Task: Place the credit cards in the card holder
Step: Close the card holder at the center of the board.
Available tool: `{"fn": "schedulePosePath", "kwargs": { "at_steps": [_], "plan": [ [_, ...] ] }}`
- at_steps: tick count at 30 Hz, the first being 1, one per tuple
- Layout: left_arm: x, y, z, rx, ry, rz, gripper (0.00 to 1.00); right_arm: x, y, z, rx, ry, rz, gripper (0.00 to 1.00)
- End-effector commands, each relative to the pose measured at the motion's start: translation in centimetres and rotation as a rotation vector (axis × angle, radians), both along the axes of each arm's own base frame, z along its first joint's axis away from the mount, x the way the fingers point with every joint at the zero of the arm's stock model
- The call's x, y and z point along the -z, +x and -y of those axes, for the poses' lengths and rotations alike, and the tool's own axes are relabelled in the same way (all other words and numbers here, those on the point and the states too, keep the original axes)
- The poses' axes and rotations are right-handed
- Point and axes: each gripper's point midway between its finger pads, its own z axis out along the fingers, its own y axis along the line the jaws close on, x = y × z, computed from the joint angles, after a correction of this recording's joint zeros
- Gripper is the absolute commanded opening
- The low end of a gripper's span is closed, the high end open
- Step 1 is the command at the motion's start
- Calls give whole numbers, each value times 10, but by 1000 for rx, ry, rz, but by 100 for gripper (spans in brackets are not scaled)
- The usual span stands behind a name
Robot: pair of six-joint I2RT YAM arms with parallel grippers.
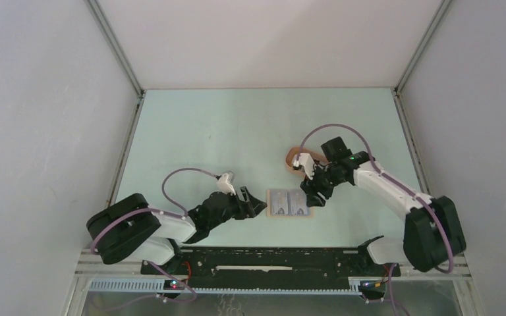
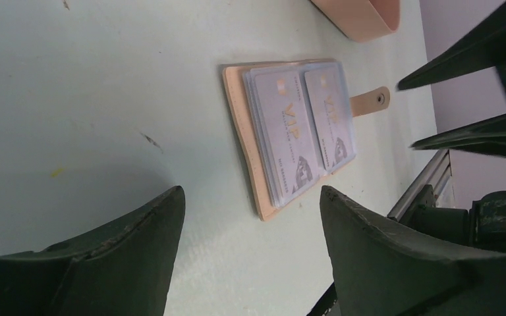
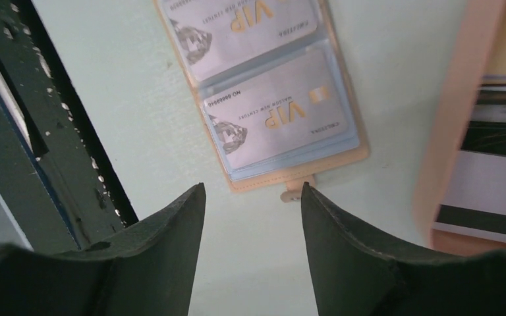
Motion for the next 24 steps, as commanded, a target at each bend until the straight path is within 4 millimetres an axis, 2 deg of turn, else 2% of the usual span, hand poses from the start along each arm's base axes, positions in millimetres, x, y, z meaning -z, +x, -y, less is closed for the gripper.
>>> {"fn": "schedulePosePath", "kwargs": {
  "at_steps": [1, 7, 18, 24],
  "plan": [
    [-11, 10, 13, -27, -40, 3, 80, 19, 9, -2, 64, -118, -60, 62],
    [-1, 7, 17, -27, -33, -38, 80, 42, 25, -4, 141, -205, -107, 56],
    [13, 3, 26, -12, -25, -103, 82, 79, 27, 17, 190, -347, -201, 43],
    [25, -4, 32, 6, -18, -161, 82, 85, 21, 20, 180, -374, -237, 36]
  ]
}}
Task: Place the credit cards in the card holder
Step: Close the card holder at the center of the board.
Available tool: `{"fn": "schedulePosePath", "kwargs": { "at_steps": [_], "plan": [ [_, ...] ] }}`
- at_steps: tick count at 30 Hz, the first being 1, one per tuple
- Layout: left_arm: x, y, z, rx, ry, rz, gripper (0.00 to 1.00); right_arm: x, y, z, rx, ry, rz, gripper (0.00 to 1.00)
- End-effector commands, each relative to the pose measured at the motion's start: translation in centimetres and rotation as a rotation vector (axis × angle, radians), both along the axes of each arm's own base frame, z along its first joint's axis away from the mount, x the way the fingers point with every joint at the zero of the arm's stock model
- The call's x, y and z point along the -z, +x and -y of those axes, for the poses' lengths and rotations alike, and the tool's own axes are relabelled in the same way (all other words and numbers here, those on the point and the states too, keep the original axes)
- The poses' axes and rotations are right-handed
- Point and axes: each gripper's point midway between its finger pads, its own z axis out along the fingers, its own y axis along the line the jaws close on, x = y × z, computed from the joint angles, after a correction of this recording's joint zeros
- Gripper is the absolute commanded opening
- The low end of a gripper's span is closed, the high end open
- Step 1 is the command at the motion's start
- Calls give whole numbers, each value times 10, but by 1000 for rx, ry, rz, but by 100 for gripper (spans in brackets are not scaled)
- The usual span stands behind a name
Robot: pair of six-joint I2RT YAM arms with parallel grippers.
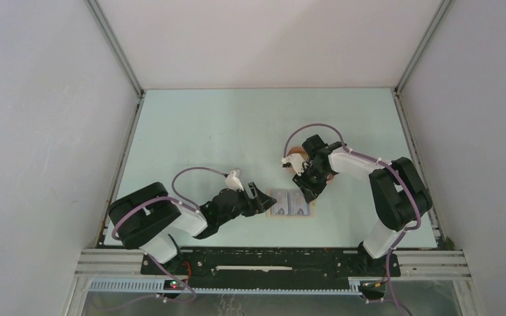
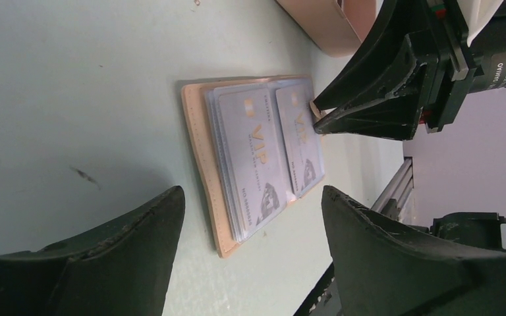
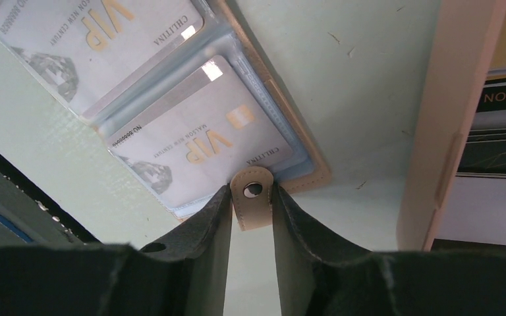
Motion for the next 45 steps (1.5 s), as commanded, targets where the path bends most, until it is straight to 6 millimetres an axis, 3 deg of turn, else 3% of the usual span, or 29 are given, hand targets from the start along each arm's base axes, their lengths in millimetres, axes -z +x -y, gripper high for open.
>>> {"fn": "schedulePosePath", "kwargs": {
  "at_steps": [1, 5, 9, 14, 19, 23, 32, 33, 38, 42, 45],
  "plan": [
    [30, -14, -1, 26, 74, -105, 82, 13, -4, 12, 10, -71, -32, 35],
    [43, -20, -1, 52, 140, -155, 84, 14, -7, 10, -1, -73, -43, 33],
    [38, -20, 10, 73, 117, -151, 84, 15, -11, 5, -18, -76, -61, 31],
    [15, -21, 20, 95, -3, -113, 83, 19, -17, 4, -33, -87, -90, 29],
    [-25, -19, 34, 137, -167, -29, 78, 16, -16, 1, -25, -61, -95, 29],
    [-33, -17, 42, 154, -193, -15, 70, 6, -15, -2, -7, -2, -106, 29],
    [-11, -4, 48, 120, -97, -47, 47, -17, -13, -12, -6, 113, -86, 29],
    [-9, -3, 48, 115, -81, -47, 41, -19, -13, -13, -9, 125, -82, 30],
    [3, 5, 33, 63, 41, -33, 14, -46, -12, -17, -24, 221, -40, 35],
    [2, 9, 18, 36, 130, -4, 9, -63, -6, -15, -22, 261, 44, 44],
    [-3, 11, 9, 17, 191, 15, 9, -63, -3, -10, 0, 237, 92, 53]
  ]
}}
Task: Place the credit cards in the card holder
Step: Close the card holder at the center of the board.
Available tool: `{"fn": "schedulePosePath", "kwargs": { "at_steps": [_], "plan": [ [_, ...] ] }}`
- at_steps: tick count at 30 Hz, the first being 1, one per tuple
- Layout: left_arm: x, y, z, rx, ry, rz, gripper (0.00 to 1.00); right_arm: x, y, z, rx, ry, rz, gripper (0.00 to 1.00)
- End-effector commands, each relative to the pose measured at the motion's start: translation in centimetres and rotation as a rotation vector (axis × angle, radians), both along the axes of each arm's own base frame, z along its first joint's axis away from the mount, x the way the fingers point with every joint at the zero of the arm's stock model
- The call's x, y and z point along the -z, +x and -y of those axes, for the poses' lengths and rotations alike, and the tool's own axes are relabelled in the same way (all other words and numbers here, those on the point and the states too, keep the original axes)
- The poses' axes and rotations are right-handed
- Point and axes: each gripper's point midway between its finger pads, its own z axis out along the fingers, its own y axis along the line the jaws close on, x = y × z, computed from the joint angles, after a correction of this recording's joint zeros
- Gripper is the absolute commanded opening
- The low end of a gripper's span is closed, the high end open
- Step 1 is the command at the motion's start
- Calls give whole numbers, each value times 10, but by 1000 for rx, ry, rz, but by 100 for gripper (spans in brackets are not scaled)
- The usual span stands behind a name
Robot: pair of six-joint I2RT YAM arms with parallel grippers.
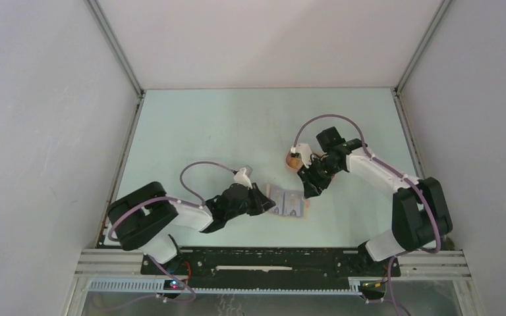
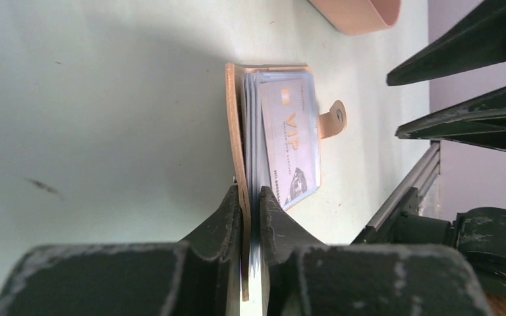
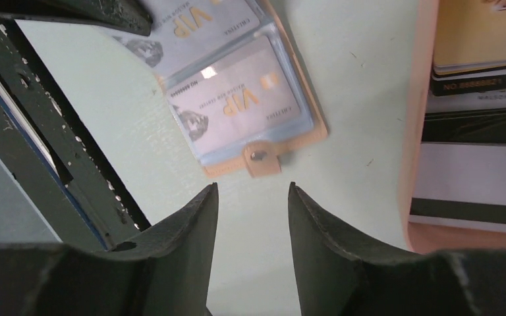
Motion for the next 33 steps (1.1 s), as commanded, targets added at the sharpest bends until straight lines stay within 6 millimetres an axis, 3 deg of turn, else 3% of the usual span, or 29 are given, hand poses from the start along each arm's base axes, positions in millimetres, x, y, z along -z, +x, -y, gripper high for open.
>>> {"fn": "schedulePosePath", "kwargs": {
  "at_steps": [1, 8, 14, 20, 27, 33],
  "plan": [
    [-8, 14, -16, -46, 140, 77, 8, -7, 2, 2, 9, 12, 67, 54],
    [-24, 18, -24, -83, 240, 111, 5, -3, -1, -14, -10, -5, 87, 70],
    [-33, 17, -20, -96, 223, 109, 1, 0, 21, -37, 110, -38, 170, 73],
    [-36, 18, -19, -105, 216, 113, 1, 17, 20, -47, 196, -77, 66, 62],
    [-38, 19, -20, -116, 219, 117, 1, 26, 21, -51, 210, -99, 44, 56],
    [-39, 21, -26, -133, 241, 123, 2, 17, 25, -49, 219, -91, 78, 34]
  ]
}}
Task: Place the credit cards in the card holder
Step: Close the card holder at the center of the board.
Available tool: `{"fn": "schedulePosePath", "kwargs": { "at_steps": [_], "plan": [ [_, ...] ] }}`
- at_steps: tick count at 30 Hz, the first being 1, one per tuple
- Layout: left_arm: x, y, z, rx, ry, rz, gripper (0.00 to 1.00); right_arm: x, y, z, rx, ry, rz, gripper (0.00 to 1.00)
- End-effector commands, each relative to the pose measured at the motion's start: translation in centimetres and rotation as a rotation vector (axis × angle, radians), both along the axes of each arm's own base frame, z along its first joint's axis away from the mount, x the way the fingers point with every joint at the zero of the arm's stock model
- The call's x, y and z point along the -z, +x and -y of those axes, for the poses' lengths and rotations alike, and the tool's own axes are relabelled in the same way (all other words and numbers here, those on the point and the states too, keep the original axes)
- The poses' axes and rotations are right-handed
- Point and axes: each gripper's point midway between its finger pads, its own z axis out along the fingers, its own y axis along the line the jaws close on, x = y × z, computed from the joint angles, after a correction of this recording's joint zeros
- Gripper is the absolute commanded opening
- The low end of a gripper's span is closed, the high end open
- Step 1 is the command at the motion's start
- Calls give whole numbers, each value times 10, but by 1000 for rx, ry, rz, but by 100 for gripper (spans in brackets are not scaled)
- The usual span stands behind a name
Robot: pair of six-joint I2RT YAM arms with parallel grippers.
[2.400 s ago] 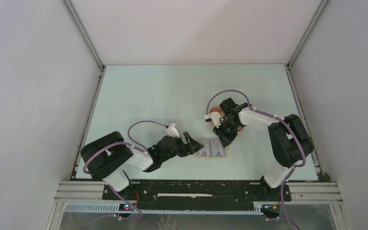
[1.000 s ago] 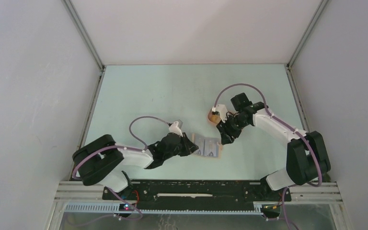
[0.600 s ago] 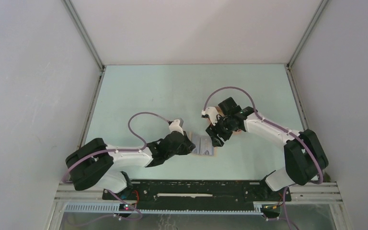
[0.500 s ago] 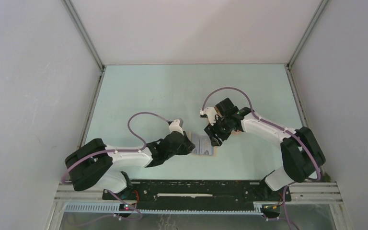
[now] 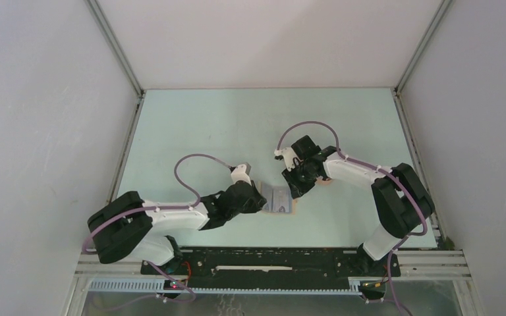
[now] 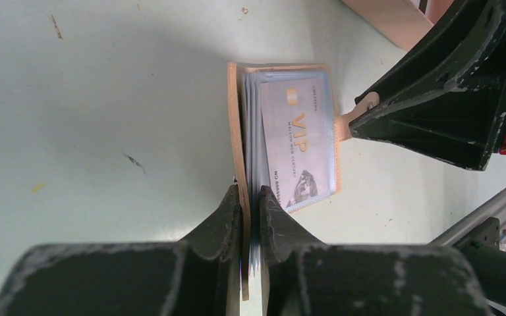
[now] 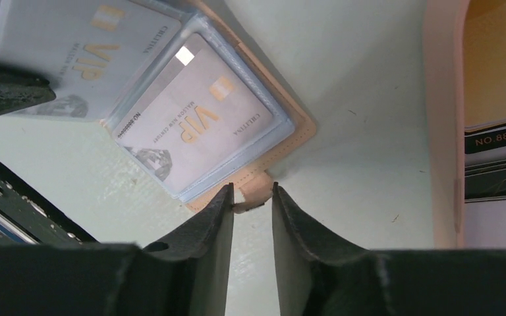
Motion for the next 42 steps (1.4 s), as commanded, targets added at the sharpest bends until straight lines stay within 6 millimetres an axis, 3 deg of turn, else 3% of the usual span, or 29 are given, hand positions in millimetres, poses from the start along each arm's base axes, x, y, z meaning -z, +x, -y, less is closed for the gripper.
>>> {"fn": "schedulePosePath", "kwargs": {
  "at_steps": [1, 5, 11, 15, 23, 32, 37, 42],
  "plan": [
    [-29, 14, 4, -38, -20, 68, 2, -21, 16, -10, 19, 39, 74, 30],
    [-33, 15, 2, -41, -12, 79, 2, -22, 16, -10, 21, 44, 74, 13],
    [-40, 15, 6, -22, -21, 90, 4, -30, 16, -13, 39, 113, 40, 3],
    [-45, 12, 21, 34, -61, 86, 9, -29, 20, -13, 62, 142, 20, 1],
    [-51, 3, 64, 178, -175, 55, 35, -26, 26, -8, 102, 164, -25, 0],
    [-54, 1, 90, 260, -198, 46, 55, -35, 29, -6, 124, 216, -44, 0],
    [-44, 3, 105, 292, -204, 28, 56, -39, 32, 0, 144, 243, -55, 0],
    [-41, 8, 101, 288, -210, 53, 55, -42, 32, 2, 146, 266, -64, 0]
  ]
}}
